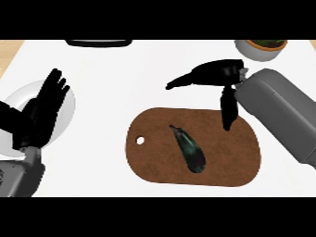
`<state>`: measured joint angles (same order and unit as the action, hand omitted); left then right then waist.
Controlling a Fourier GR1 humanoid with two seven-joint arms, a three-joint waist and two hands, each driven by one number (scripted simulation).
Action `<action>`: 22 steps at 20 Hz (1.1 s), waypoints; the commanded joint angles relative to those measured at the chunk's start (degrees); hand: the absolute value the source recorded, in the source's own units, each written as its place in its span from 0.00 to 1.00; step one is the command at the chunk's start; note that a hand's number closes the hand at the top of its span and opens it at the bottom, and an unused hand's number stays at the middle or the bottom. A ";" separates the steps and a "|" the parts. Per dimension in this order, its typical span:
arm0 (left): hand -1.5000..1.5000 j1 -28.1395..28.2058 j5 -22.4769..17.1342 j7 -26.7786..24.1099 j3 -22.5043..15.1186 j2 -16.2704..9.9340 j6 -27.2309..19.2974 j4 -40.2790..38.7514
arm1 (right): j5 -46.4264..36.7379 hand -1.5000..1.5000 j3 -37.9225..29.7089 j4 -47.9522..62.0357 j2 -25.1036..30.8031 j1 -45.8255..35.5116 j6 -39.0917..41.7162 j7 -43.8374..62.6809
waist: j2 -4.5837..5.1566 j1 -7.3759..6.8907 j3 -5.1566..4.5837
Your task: Pick the eggplant from the cutting board and place it in the pan
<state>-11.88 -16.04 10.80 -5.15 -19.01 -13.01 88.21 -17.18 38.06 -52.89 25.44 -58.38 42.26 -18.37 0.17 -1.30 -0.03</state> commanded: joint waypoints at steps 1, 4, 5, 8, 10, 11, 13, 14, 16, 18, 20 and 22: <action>0.50 1.81 0.09 0.66 -0.16 -0.18 0.77 1.74 | -4.81 0.00 4.86 0.52 -1.69 -1.56 5.19 -0.63 | -0.07 0.01 0.01; 0.50 1.60 0.51 0.34 0.79 0.15 0.78 1.76 | -5.93 0.00 4.96 -4.41 1.10 0.05 7.51 -2.05 | -0.24 0.98 0.02; 0.50 2.91 1.18 -0.01 0.94 0.03 0.38 2.44 | -4.33 0.00 4.04 -8.73 0.41 1.32 9.05 1.77 | -0.44 1.38 0.01; 0.50 3.54 1.01 -1.16 1.71 0.35 1.81 1.55 | -8.02 0.00 4.57 -10.69 0.90 1.29 7.13 0.15 | -0.33 1.17 0.01; 0.50 1.96 0.97 -0.92 1.87 1.52 1.01 0.98 | -11.04 0.00 5.75 -11.67 3.60 -0.56 6.79 -0.37 | -0.23 1.17 0.01; 0.50 2.53 2.11 -0.30 0.57 3.07 -0.47 1.91 | -13.30 0.00 6.90 -12.99 2.56 2.71 3.44 0.54 | -0.23 1.20 0.03; 0.50 1.74 0.06 1.02 3.59 0.44 2.59 1.02 | -14.89 0.00 5.36 -14.97 4.41 3.37 3.57 0.38 | -0.24 1.33 0.02; 0.50 1.80 1.04 -0.97 3.73 0.82 2.44 0.29 | -13.02 0.00 3.21 -16.83 0.82 1.42 7.07 5.12 | -0.31 1.37 0.00; 0.50 4.43 1.57 -0.73 2.96 1.69 2.61 2.09 | -16.51 0.00 4.35 -18.36 -0.36 7.03 3.21 6.66 | -0.26 1.22 0.02; 0.50 4.04 2.03 -0.33 3.62 1.72 2.99 2.11 | -16.22 0.00 1.19 -18.15 -2.15 6.40 6.31 6.89 | -0.23 1.09 0.02; 0.50 3.74 3.82 2.40 2.27 2.12 1.39 4.36 | -15.44 0.00 0.01 -20.71 -4.55 6.79 8.93 9.85 | -0.28 1.17 0.02; 0.50 2.74 1.65 -0.46 5.02 1.99 4.62 0.36 | -17.60 0.00 -1.14 -18.02 -4.33 6.79 8.60 7.03 | -0.13 1.05 0.01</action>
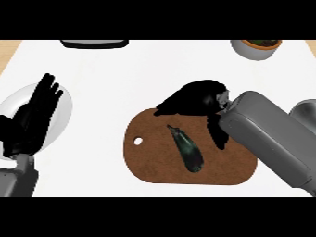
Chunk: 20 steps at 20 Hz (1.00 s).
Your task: Pick the eggplant from the cutting board and place it in the pan
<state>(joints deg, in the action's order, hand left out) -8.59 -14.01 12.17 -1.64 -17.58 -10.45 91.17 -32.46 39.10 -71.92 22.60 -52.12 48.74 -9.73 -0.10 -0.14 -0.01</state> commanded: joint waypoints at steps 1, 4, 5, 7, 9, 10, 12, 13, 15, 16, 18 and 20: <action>0.50 -0.82 0.77 1.62 0.38 0.88 -0.53 1.99 | -3.61 0.00 0.27 -1.16 -5.13 3.21 0.58 2.91 | 0.04 -0.10 0.01; 0.50 -2.28 0.11 -1.92 2.04 1.32 2.58 -5.00 | -5.92 0.00 -0.14 -2.91 -2.77 4.82 2.93 1.76 | 0.12 0.18 -0.01; 0.50 0.15 1.40 2.82 0.80 0.94 -0.22 3.12 | -6.41 0.00 -0.02 -4.45 -5.85 5.97 3.53 7.26 | -0.05 -0.03 0.01; 0.50 -1.95 3.06 -0.81 0.89 2.43 0.48 -2.08 | -8.70 0.00 -1.76 -3.14 -3.67 4.63 4.24 2.84 | 0.11 0.03 0.00; 0.50 1.56 4.02 1.48 -1.06 3.73 -1.12 3.55 | -10.83 0.00 -0.82 0.46 -8.15 5.06 2.61 5.47 | 0.08 -0.31 0.01; 0.50 -2.43 2.50 -0.19 1.90 2.82 0.82 -2.47 | -12.61 0.00 -0.53 1.42 -4.29 6.02 0.12 0.35 | 0.19 -0.09 0.01; 0.50 -2.14 2.51 0.90 1.28 2.47 2.49 -1.47 | -14.16 0.00 -1.36 6.09 -7.98 5.06 -1.90 -0.73 | 0.23 -0.35 0.01; 0.50 -0.02 3.79 1.24 0.91 3.61 0.46 0.72 | -14.24 0.00 -1.46 3.83 -8.92 7.34 0.05 0.84 | 0.13 -0.25 0.01; 0.50 0.57 3.72 0.75 1.65 3.57 1.31 1.88 | -15.56 0.00 -2.26 2.51 -9.23 7.37 2.21 0.24 | 0.08 -0.16 0.01; 0.50 -3.84 1.70 2.12 3.81 1.97 3.44 -2.67 | -16.25 0.00 -1.67 5.31 -11.08 6.88 1.19 0.37 | 0.16 -0.10 0.00; 0.50 -2.79 2.32 0.21 3.79 3.08 3.33 -2.68 | -18.98 0.00 -1.98 10.45 -10.13 4.36 -1.41 -4.26 | 0.20 -0.35 0.00; 0.50 -0.34 4.21 -1.68 2.31 4.63 2.68 -2.31 | -20.86 0.00 -0.74 9.77 -11.44 6.22 -0.97 -2.52 | 0.15 -0.22 0.00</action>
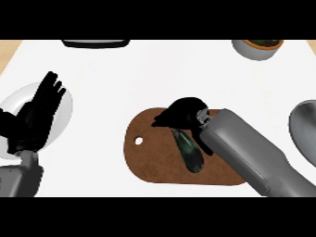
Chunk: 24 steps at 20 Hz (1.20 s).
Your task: Pick the eggplant from the cutting board and place it in the pan
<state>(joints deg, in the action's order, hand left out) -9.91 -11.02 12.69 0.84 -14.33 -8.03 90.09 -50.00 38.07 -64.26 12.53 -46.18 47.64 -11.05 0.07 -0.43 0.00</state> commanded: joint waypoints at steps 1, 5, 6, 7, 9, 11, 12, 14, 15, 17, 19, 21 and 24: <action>0.50 -0.25 1.86 -1.32 -0.23 0.89 0.35 -1.10 | -4.59 0.00 1.09 3.93 -1.69 1.52 -3.21 -3.35 | 0.02 0.04 0.00; 0.50 -1.57 2.28 -2.82 1.06 1.04 1.47 -4.34 | -6.08 0.00 -0.72 3.93 -2.63 2.50 -3.20 -4.18 | 0.01 0.30 -0.01; 0.50 1.33 2.27 3.57 -1.15 1.82 -0.41 4.64 | -4.30 0.00 -3.27 1.33 -2.93 2.77 -0.77 -3.12 | -0.14 0.17 0.01; 0.50 -3.24 0.98 1.38 2.16 0.11 1.26 -2.15 | -6.37 0.00 -2.29 10.25 -0.73 0.02 -7.35 -9.81 | 0.15 -0.08 0.01; 0.50 3.79 2.58 0.08 -0.20 2.25 0.08 4.56 | -7.36 0.00 -1.80 9.39 -7.89 2.94 -5.96 -2.93 | -0.04 -0.23 0.01; 0.50 2.19 0.55 -2.45 3.25 0.19 3.91 -0.45 | -7.58 0.00 -4.38 9.14 -7.32 1.83 -4.01 -4.60 | -0.03 0.04 -0.01; 0.50 0.75 2.55 4.26 0.27 2.06 -0.39 5.88 | -8.64 0.00 -2.99 10.15 -7.01 3.64 -6.30 -5.78 | -0.06 -0.03 0.02; 0.50 -2.03 0.80 0.31 3.70 1.37 2.03 -1.67 | -10.54 0.00 -2.17 9.62 -5.54 4.46 -5.43 -7.13 | -0.01 0.27 -0.01; 0.50 0.62 3.35 2.85 0.22 3.05 -0.30 4.18 | -10.39 0.00 -1.77 8.03 -8.17 6.56 -4.59 -4.97 | -0.10 0.19 0.01; 0.50 0.29 0.88 2.26 2.97 0.59 3.16 2.24 | -10.77 1.00 -1.27 7.03 -7.26 8.96 -5.86 -6.60 | -0.09 0.20 0.00; 0.50 0.71 2.58 -1.09 1.26 2.62 2.64 -0.21 | -11.10 1.00 -0.65 9.51 -8.07 6.17 -7.53 -10.65 | 0.05 -0.02 0.00; 0.50 -1.30 3.08 -1.62 1.77 2.65 2.36 -2.23 | -11.74 1.00 -1.52 12.10 -9.16 5.03 -10.41 -12.23 | 0.11 -0.06 0.00; 0.50 0.83 0.98 -0.87 2.85 2.12 3.98 -0.23 | -12.46 1.00 -2.59 14.42 -8.60 5.80 -13.63 -14.21 | 0.10 -0.27 0.00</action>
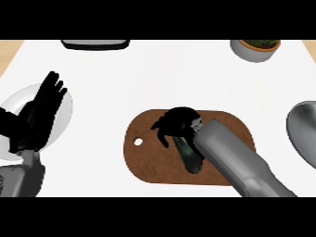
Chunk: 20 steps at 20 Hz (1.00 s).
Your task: Pick the eggplant from the cutting board and place it in the pan
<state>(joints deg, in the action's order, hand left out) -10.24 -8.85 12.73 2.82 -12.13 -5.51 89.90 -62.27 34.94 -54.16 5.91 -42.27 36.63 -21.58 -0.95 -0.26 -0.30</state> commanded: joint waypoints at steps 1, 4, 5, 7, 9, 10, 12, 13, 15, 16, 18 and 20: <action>0.50 0.96 -0.12 -0.80 0.36 -0.59 1.58 -0.69 | -0.55 1.00 1.35 4.39 -3.79 2.38 -1.02 -2.17 | 1.10 -0.37 0.30; 0.50 -0.37 1.55 1.53 -0.86 0.65 -0.95 1.22 | -0.41 1.00 0.10 3.08 -3.17 3.75 -2.23 -3.35 | 0.99 -0.18 0.32; 0.50 -0.59 0.71 0.02 0.36 0.61 -0.38 -1.19 | 0.29 1.00 -1.11 5.17 -3.87 1.88 -1.00 -3.92 | 1.13 -0.33 0.31; 0.50 0.22 1.53 1.37 -0.41 0.91 -1.01 0.84 | -0.33 1.00 -2.46 4.85 -3.14 2.76 -3.42 -4.09 | 1.05 -0.26 0.32; 0.50 0.51 -0.51 -0.01 1.85 -0.10 0.50 -0.02 | 0.53 1.00 -4.06 -7.37 -0.09 10.97 -3.01 1.70 | 0.52 1.42 0.29; 0.50 3.72 -1.22 -0.91 3.60 -1.65 1.25 0.68 | 0.26 1.00 -4.90 -11.76 4.18 13.63 -4.08 2.61 | -0.01 2.46 0.27; 0.50 2.53 0.96 0.02 2.92 -0.29 -2.03 -0.10 | 0.11 1.00 -8.25 -13.65 8.59 18.19 -9.46 4.29 | -0.84 6.34 0.33; 0.50 4.64 -0.35 -0.86 4.95 -1.38 -1.13 -0.77 | 0.23 1.00 -10.15 -13.83 11.70 21.47 -12.43 3.95 | -1.11 7.67 0.30; 0.50 5.07 0.18 -0.15 5.21 -1.21 -2.46 0.45 | 1.18 1.00 -13.72 -18.97 15.27 25.19 -16.11 4.06 | -1.84 9.48 0.36; 0.50 5.08 -0.22 0.19 5.81 -1.87 -2.01 0.00 | 1.95 1.00 -15.01 -22.09 16.72 27.37 -18.02 3.08 | -1.89 10.32 0.33; 0.50 5.57 -0.13 -0.10 5.91 -1.78 -2.15 0.47 | 1.75 1.00 -17.47 -29.99 19.20 29.13 -22.25 3.22 | -2.01 10.32 0.25; 0.50 6.61 -0.51 0.28 6.01 -1.65 -2.15 1.81 | 3.60 1.00 -21.77 -36.64 22.18 30.88 -25.14 1.81 | -2.19 10.05 0.27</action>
<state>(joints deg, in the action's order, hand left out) -4.85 -8.91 12.52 8.07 -13.58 -7.40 90.61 -59.94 18.71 -80.47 22.47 -16.40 17.43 -19.24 -2.88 8.63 -0.01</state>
